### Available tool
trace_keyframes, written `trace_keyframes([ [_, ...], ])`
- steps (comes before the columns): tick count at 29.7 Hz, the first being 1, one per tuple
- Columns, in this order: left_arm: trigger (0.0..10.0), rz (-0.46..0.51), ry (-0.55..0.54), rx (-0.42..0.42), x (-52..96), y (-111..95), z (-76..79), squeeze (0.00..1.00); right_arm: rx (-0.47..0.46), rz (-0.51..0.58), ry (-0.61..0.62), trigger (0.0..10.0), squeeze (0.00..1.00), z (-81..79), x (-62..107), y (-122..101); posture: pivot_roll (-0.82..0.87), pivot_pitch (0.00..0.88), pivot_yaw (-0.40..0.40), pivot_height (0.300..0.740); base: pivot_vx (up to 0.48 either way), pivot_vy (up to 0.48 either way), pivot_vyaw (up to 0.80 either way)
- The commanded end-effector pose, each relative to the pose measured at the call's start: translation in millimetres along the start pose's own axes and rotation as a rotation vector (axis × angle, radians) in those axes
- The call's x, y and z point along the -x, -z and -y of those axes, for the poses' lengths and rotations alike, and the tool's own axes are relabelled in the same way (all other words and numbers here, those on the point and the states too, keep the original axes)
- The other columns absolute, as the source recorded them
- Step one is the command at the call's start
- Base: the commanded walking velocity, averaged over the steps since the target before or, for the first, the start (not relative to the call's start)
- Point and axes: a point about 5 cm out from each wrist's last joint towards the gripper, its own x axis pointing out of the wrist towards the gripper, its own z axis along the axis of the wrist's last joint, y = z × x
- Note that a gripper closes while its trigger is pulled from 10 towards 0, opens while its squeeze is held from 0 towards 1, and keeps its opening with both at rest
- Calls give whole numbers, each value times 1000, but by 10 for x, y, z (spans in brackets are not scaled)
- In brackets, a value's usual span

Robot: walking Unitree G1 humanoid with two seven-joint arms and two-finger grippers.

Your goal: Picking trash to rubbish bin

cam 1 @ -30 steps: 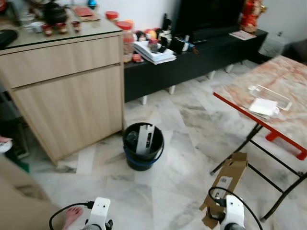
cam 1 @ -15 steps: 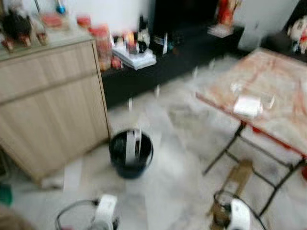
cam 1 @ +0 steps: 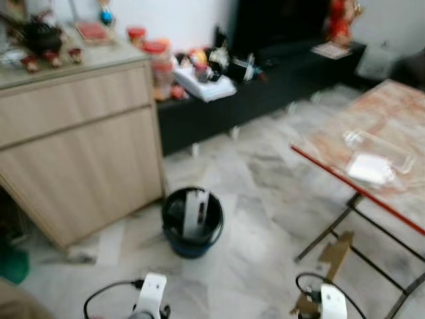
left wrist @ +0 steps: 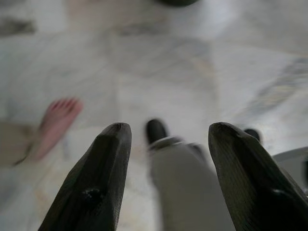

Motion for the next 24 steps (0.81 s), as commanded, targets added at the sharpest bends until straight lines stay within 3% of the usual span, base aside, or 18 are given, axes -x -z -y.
trace_keyframes([
  [1,10000,-4,15,-2,-6,-7,65,0,-17,5,28,10000,0,97,19,36,0,55,-118,740,307,0,0],
  [13,10000,-5,17,0,-6,-4,72,0,-31,17,39,10000,0,126,11,-40,-2,67,-120,740,307,0,0],
  [16,10000,-6,16,-1,-6,-2,68,0,1,21,35,10000,0,119,6,-77,-2,68,-120,740,307,0,0],
  [24,10000,-7,17,1,-5,5,73,0,0,21,30,10000,0,104,4,-74,-1,68,-122,740,306,0,768],
])
